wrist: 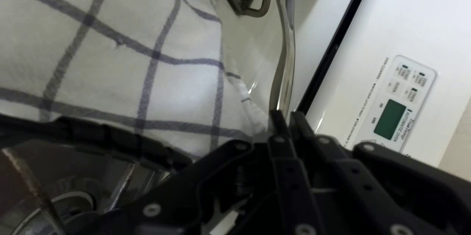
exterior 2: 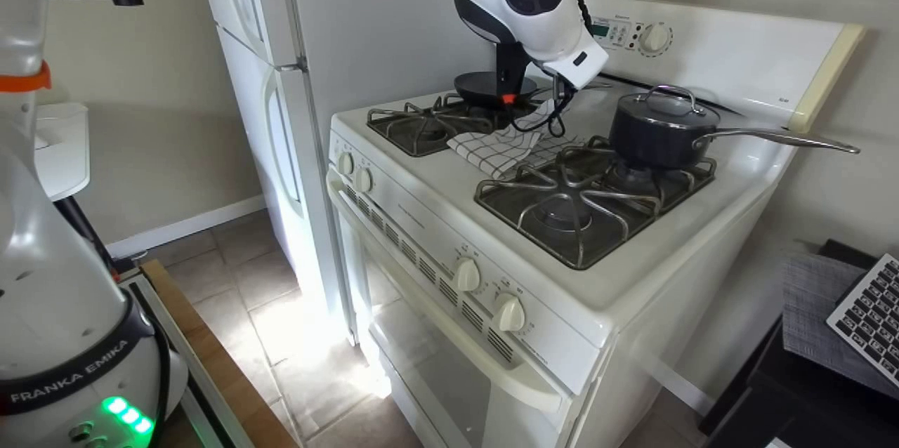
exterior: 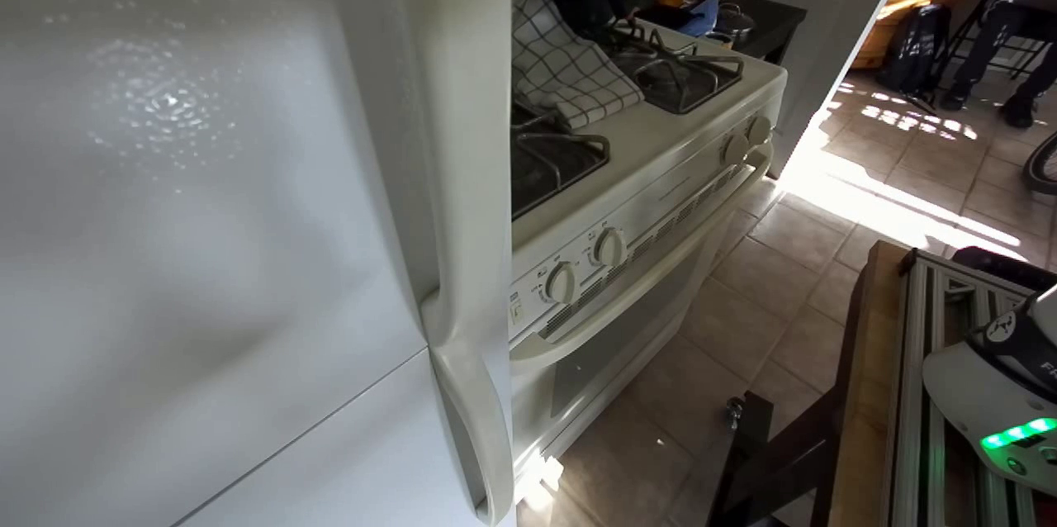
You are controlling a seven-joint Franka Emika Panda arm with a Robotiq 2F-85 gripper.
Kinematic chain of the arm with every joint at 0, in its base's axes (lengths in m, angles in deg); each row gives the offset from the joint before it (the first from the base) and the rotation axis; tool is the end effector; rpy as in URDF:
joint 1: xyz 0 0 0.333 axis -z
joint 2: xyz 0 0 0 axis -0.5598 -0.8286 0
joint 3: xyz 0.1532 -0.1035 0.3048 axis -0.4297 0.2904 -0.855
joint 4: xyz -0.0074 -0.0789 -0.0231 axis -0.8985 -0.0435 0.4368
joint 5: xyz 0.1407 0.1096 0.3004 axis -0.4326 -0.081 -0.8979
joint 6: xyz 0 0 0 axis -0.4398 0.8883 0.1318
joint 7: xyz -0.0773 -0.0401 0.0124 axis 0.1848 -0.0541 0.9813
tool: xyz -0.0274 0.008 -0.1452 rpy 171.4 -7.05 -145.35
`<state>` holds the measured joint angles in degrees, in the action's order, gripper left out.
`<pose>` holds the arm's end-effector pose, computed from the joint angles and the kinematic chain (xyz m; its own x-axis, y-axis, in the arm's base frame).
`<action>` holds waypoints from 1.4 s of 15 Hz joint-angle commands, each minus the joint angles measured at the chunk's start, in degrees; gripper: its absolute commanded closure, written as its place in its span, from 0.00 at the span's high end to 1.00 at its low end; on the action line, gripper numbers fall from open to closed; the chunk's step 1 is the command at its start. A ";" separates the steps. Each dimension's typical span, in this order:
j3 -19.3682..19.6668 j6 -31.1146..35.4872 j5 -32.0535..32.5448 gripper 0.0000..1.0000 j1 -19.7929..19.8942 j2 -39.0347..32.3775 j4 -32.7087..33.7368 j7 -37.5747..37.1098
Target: Fold the towel two times over.
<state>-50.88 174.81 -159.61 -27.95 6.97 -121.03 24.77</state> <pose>0.6704 -0.1655 0.4107 0.3471 -0.9024 0.2551 -0.4118 -0.3911 -0.8231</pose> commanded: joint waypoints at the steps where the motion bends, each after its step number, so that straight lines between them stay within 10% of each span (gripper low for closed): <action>1: 0.47 2.64 1.37 0.02 -0.52 -2.52 2.73 -0.18; 6: 0.57 3.89 4.00 0.02 -0.65 -3.09 2.78 -0.74; 7: 0.49 4.19 4.29 0.34 -0.67 -3.21 2.87 -0.97; 17: 1.66 0.04 19.37 0.99 -1.89 -0.17 0.53 -3.16; 21: 2.57 -5.88 32.08 1.00 -2.36 1.84 1.03 -1.61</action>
<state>-49.97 173.31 -135.11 -29.26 6.07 -118.50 23.05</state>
